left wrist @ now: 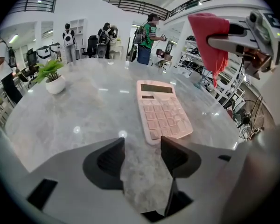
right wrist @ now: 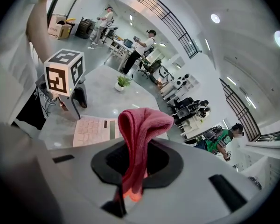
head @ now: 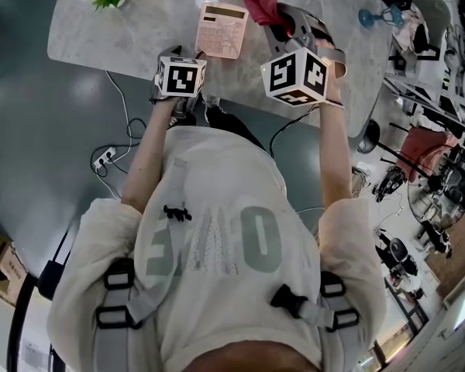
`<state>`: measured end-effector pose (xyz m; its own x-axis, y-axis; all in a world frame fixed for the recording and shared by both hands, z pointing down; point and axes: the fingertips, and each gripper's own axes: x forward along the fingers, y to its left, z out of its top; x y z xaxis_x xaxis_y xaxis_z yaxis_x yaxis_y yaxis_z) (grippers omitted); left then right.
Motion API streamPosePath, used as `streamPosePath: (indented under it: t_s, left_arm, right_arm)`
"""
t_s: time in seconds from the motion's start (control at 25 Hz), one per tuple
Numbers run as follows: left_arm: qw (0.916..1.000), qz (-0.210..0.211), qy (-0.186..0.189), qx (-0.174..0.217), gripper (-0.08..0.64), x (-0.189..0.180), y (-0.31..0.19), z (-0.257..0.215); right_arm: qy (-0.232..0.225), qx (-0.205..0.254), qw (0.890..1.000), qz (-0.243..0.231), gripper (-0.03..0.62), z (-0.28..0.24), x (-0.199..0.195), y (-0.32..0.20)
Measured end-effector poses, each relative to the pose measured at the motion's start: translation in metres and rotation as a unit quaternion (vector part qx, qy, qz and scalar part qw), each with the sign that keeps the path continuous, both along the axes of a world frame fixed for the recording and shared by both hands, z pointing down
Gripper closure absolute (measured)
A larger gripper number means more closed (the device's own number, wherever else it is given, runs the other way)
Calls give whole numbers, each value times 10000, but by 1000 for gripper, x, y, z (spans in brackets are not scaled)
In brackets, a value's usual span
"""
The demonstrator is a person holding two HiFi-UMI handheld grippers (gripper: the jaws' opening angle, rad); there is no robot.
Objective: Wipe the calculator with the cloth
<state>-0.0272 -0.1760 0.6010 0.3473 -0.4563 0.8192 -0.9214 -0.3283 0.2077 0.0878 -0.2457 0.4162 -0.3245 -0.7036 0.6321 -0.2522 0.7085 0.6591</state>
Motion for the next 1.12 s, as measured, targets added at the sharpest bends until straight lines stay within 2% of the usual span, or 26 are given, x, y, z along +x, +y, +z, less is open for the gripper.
streamPosePath:
  t_s: [0.4,0.76,1.12]
  left_arm:
    - [9999,52,17,-103,311,-1,0,1]
    - [9998,72,10,-182,313,-1,-2,2]
    - [9995,182,14,-239,318,0,-2,2]
  right_arm:
    - [457,-114,9989,-73,537,32,-9,-10]
    - [1235,-634,9903,-60,537,92,-5,-24]
    - [1498,-943,9840,-189,537,128,-14,-24]
